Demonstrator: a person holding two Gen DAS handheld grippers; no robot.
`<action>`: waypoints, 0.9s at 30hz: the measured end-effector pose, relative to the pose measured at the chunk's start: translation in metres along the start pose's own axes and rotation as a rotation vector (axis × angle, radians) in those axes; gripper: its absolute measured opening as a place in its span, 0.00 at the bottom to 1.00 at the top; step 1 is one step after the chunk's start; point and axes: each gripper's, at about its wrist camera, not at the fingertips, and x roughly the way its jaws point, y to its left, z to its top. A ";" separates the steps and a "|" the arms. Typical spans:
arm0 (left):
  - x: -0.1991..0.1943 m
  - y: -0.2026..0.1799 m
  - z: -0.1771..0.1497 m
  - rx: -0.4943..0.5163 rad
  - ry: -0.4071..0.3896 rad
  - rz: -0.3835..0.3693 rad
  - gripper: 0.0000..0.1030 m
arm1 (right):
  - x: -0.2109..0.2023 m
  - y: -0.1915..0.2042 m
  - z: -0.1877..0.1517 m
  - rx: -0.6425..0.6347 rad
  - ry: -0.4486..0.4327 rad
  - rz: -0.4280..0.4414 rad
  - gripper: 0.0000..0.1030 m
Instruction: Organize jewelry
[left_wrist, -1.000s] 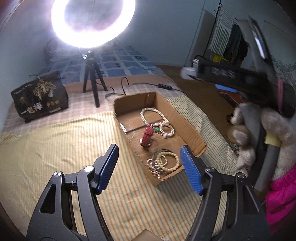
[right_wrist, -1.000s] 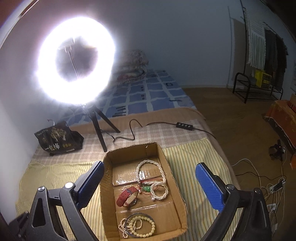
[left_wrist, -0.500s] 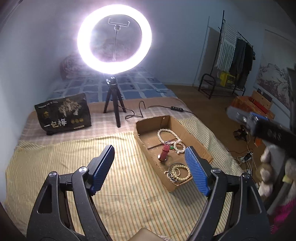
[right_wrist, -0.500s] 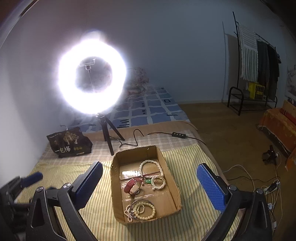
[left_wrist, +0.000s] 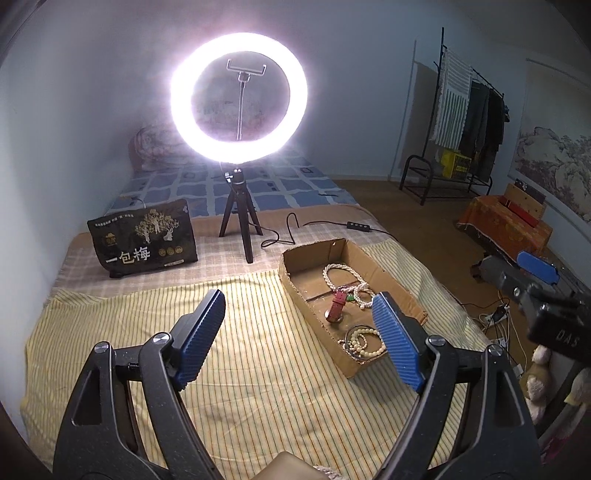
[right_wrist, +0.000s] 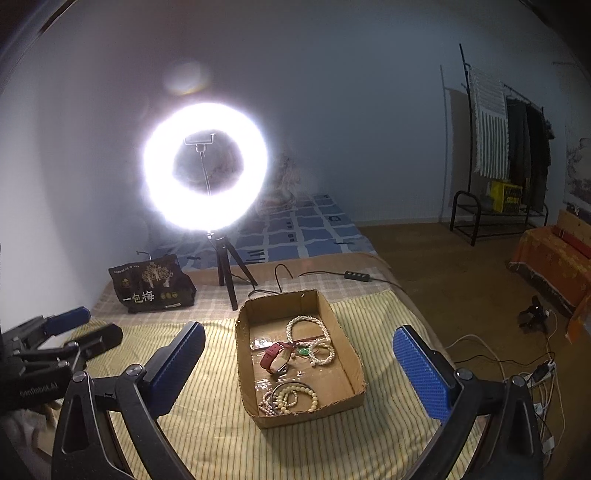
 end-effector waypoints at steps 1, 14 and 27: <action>-0.002 -0.001 0.000 0.003 -0.004 -0.001 0.82 | -0.002 0.001 -0.001 -0.009 -0.009 -0.008 1.00; -0.014 -0.010 -0.008 0.047 -0.023 0.006 0.82 | -0.007 0.005 -0.010 -0.038 -0.024 -0.047 1.00; -0.015 -0.011 -0.010 0.054 -0.025 0.012 0.82 | 0.000 0.005 -0.011 -0.031 -0.001 -0.057 1.00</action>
